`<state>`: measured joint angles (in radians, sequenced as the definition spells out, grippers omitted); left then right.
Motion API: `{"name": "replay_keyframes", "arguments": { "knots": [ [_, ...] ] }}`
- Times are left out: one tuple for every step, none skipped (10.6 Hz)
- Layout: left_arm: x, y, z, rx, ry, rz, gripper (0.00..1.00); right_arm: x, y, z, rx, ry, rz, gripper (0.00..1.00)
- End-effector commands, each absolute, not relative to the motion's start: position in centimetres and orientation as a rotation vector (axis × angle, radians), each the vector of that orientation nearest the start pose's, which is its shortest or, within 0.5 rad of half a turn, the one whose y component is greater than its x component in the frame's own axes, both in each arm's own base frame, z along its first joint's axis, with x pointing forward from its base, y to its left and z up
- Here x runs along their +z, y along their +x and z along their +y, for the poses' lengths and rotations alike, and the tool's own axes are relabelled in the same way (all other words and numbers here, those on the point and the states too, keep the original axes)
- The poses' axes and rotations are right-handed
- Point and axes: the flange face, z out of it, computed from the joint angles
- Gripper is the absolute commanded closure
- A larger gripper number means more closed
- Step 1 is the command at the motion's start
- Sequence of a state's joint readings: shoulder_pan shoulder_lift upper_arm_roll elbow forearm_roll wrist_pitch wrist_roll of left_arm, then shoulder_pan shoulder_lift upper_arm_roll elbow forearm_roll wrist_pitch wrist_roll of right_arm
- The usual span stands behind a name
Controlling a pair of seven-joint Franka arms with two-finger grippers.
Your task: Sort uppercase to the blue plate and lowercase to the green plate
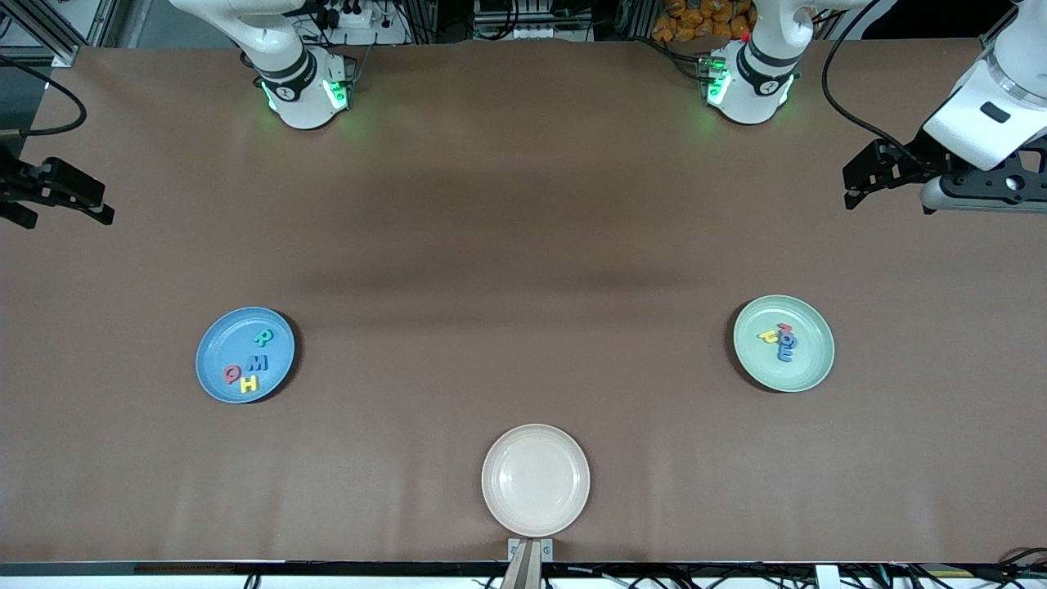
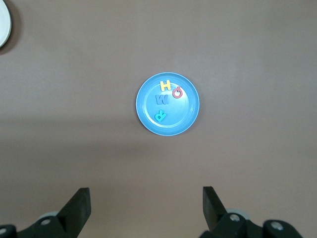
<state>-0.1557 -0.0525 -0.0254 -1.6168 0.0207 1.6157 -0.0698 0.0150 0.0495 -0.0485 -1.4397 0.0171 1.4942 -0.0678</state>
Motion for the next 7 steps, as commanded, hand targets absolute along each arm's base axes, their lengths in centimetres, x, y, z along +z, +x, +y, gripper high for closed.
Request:
{"name": "replay_keyframes", "arguments": {
  "knots": [
    [63.9, 53.2, -8.9, -0.077, -3.137, 0.193, 0.0, 65.2, 56.0, -1.7, -0.016, -3.127, -0.071, 0.0],
    [63.9, 53.3, -8.6, -0.077, -3.142, 0.179, 0.0, 65.1, 56.0, -1.7, -0.013, -3.127, -0.071, 0.0],
    [63.7, 53.4, -8.5, -0.072, -3.142, 0.176, 0.0, 65.1, 56.0, -1.7, -0.013, -3.127, -0.071, 0.0],
    [63.6, 53.5, -8.2, -0.069, -3.143, 0.162, 0.0, 65.2, 56.0, -1.7, -0.016, -3.127, -0.071, 0.0],
    [63.5, 53.6, -8.2, -0.067, -3.143, 0.154, 0.0, 65.2, 56.0, -1.7, -0.016, -3.127, -0.071, 0.0],
    [63.5, 53.6, -7.7, -0.067, -3.146, 0.138, 0.0, 65.1, 56.0, -1.7, -0.013, -3.127, -0.071, 0.0],
    [63.5, 53.6, -7.7, -0.066, -3.149, 0.128, 0.0, 65.1, 56.0, -1.7, -0.013, -3.127, -0.071, 0.0]
  ]
}}
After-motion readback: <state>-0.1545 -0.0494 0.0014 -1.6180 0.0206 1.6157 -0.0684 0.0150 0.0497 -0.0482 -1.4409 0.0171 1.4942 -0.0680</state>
